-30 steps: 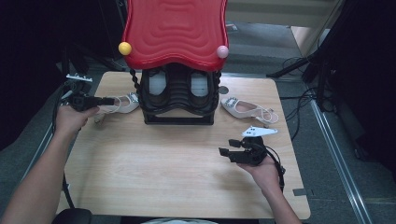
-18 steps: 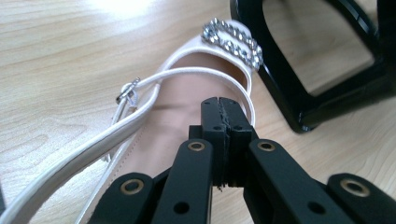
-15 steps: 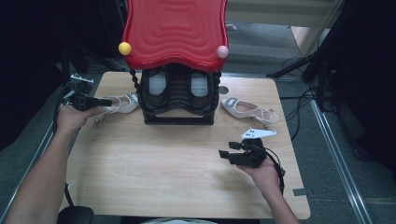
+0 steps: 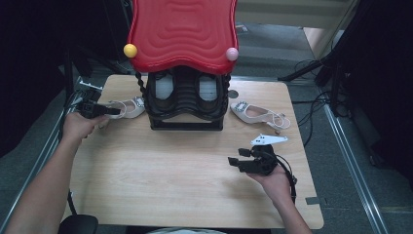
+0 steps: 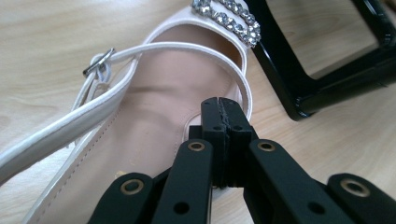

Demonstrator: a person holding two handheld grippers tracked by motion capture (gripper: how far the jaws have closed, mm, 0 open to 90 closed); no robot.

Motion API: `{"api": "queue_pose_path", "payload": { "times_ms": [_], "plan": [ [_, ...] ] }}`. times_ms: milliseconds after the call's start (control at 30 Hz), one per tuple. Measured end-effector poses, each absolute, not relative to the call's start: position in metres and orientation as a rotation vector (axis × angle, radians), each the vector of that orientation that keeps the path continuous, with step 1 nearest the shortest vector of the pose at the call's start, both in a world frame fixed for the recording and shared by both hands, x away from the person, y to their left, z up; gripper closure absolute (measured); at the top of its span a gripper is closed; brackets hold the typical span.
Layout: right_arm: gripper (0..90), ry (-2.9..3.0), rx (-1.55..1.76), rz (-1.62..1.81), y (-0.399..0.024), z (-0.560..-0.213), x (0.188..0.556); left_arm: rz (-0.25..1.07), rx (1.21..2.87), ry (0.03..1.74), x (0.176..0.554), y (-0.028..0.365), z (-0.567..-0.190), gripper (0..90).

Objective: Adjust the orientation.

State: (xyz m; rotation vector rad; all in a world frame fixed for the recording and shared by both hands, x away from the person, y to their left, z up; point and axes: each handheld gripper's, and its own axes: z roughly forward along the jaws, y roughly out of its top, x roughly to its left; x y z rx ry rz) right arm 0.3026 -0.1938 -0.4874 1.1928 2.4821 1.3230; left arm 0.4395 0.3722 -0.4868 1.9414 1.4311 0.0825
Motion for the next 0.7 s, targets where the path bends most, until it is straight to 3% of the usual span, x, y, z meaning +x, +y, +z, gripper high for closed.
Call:
{"api": "queue_pose_path", "payload": {
  "times_ms": [367,600,700],
  "plan": [
    [41.2,2.478,1.192,1.32,-0.194,-0.487,0.302,0.108,1.917,1.426,0.438,0.378,-0.476,74.8],
    [41.2,2.481,1.193,1.32,-0.194,-0.487,0.302,0.047,1.978,1.379,0.436,0.378,-0.476,64.1],
    [41.2,2.482,1.192,1.318,-0.194,-0.487,0.302,0.073,2.027,1.395,0.435,0.376,-0.479,68.1]
  ]
}}
